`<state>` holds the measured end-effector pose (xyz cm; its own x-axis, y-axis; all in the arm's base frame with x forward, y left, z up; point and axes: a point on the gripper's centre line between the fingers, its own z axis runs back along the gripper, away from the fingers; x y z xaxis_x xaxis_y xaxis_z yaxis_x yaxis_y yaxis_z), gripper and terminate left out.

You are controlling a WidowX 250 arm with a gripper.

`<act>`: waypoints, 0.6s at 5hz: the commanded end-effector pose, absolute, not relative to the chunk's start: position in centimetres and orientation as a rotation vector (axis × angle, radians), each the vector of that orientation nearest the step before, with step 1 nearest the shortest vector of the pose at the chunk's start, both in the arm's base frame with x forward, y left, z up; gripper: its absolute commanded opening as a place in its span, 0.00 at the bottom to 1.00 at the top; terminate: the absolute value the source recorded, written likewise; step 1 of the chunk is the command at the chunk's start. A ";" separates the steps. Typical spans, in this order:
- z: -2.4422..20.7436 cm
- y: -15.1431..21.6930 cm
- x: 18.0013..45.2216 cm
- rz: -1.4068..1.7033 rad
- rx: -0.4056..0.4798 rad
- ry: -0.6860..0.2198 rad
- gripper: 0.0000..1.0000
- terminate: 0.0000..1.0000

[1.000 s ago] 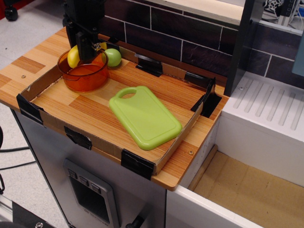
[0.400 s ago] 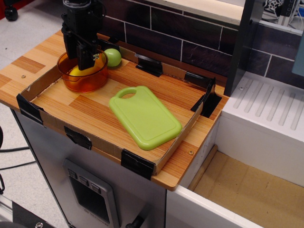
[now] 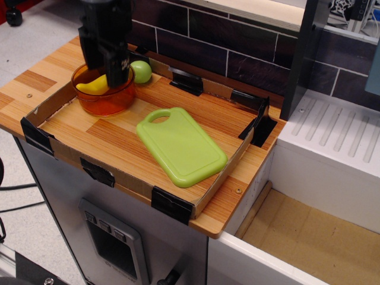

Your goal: Put banana in pot

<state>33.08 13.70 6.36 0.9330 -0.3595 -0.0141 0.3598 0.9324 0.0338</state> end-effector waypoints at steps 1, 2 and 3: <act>13.2 11.2 34.0 -0.385 0.045 -0.080 1.00 0.00; 13.8 9.9 33.9 -0.418 0.059 -0.059 1.00 0.00; 13.8 9.9 33.9 -0.418 0.059 -0.059 1.00 0.00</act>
<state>33.31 8.73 10.50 0.9128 -0.4076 -0.0240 0.4080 0.9129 0.0109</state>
